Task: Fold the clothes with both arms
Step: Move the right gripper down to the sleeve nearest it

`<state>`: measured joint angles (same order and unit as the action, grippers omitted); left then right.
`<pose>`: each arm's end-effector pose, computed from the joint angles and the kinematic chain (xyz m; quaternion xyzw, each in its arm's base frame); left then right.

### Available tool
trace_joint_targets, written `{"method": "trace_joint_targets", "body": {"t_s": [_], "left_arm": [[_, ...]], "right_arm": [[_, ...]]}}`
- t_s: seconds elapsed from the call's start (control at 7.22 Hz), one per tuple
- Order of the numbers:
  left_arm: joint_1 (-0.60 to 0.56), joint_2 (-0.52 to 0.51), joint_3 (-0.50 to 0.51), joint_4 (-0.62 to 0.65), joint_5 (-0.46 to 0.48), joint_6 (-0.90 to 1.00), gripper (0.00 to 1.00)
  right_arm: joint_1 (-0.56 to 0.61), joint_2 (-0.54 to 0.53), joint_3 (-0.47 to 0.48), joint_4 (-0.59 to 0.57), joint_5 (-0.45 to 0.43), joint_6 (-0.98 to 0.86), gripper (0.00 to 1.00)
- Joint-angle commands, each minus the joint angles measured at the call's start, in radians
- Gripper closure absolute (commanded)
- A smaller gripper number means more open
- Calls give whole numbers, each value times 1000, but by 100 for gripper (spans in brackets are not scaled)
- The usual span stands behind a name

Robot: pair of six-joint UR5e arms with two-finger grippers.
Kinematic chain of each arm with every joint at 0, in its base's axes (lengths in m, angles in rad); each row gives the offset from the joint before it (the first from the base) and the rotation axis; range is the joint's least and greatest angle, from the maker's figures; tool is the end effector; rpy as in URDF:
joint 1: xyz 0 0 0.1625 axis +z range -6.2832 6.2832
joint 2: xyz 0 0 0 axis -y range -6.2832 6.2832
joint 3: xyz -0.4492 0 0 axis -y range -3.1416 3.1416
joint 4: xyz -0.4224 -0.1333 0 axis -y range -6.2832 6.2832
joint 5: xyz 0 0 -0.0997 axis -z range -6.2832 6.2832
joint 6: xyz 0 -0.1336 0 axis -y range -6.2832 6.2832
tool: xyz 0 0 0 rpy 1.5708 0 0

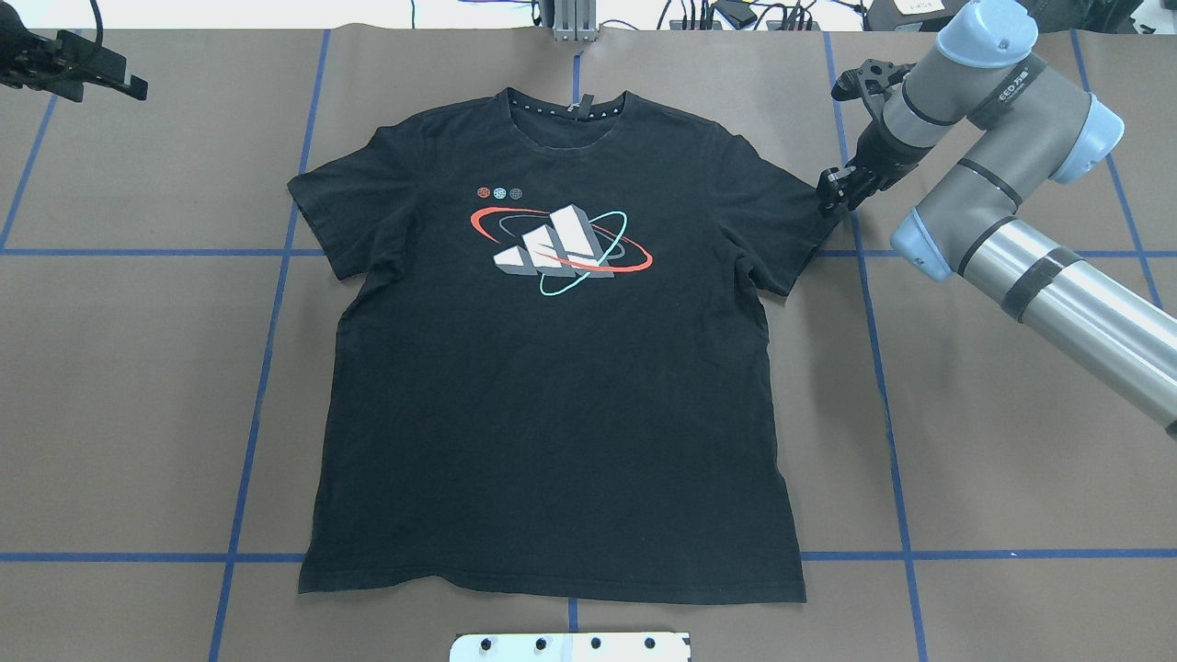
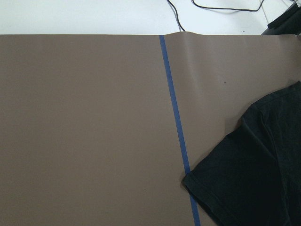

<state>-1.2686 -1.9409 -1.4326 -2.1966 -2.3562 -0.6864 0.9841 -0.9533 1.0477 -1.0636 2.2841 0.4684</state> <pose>0.1743 -0.6896 0.4706 0.1731 0.4886 -0.0042 0.8551 -0.4157 -0.7083 0.5158 0.0720 -0.4279 -0.1562 0.8873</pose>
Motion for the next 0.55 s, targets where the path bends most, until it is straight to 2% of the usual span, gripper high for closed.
{"method": "trace_joint_targets", "body": {"t_s": [0.0,0.14,0.28,0.42], "left_arm": [[0,-1,-2,0,0,-2,0],[0,-6,0,0,0,-2,0],[0,-6,-2,0,0,-2,0],[0,-7,-2,0,-2,-10,0]], "right_arm": [[-1,-1,0,1,0,-2,70],[-1,1,0,1,2,-2,96],[2,2,2,4,3,-1,100],[2,2,5,5,9,1,100]]}}
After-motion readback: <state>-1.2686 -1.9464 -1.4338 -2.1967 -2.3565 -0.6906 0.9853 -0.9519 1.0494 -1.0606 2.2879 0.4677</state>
